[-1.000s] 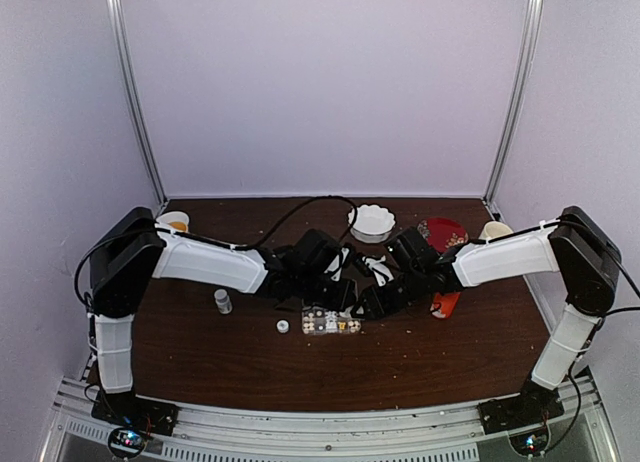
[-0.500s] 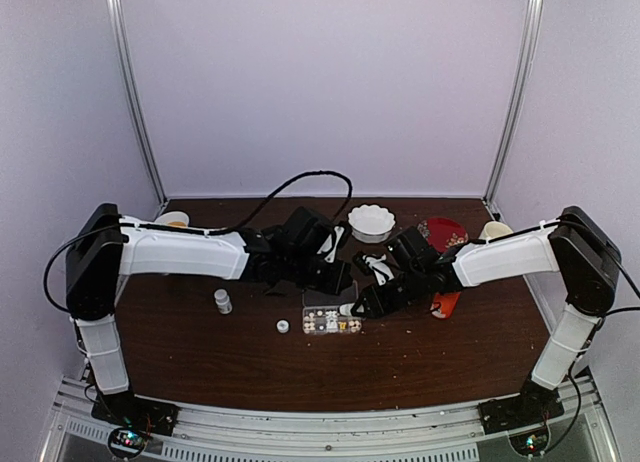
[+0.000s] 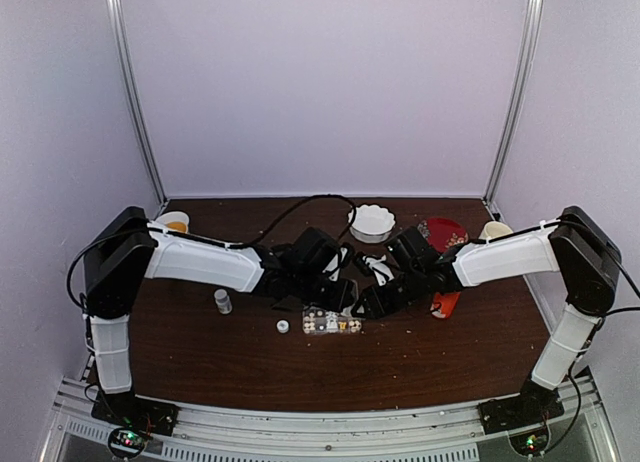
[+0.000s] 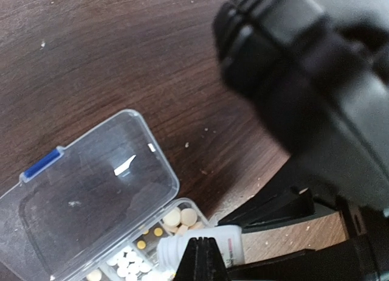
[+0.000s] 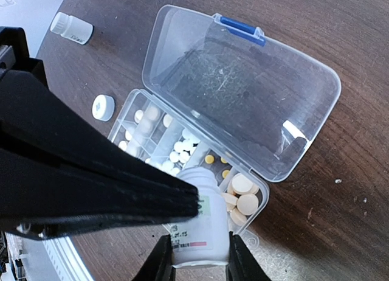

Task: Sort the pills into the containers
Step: Pour the pill into the compartment of the pill container.

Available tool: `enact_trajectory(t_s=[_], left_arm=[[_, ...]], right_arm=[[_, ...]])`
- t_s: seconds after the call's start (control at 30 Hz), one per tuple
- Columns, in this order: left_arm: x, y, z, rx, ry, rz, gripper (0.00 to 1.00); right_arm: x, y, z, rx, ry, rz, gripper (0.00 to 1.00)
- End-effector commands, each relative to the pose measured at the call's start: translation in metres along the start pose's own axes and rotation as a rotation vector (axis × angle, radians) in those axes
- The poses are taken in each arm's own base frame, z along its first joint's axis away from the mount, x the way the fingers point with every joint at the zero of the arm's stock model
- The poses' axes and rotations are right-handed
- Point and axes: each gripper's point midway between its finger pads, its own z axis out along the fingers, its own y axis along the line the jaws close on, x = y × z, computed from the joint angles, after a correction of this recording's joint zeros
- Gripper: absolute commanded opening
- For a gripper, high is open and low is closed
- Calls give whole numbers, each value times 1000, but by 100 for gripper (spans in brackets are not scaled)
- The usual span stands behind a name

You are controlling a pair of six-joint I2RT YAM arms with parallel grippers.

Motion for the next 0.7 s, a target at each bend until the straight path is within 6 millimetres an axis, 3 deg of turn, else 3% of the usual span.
enact_trajectory(t_s=[0.0, 0.17, 0.3, 0.5, 0.67], left_arm=[[-19, -1, -26, -53, -27, 46, 0], [-48, 4, -58, -68, -106, 50, 0], [-56, -3, -70, -40, -138, 53, 0], [-40, -4, -47, 20, -99, 17, 0], [-2, -10, -7, 79, 0, -20, 0]], right_arm=[[-12, -1, -6, 23, -34, -20, 0], [-14, 0, -9, 24, -40, -25, 0], [-16, 2, -10, 22, -44, -27, 0], [-14, 0, -7, 21, -37, -24, 0], [-14, 0, -6, 20, -35, -24, 0]])
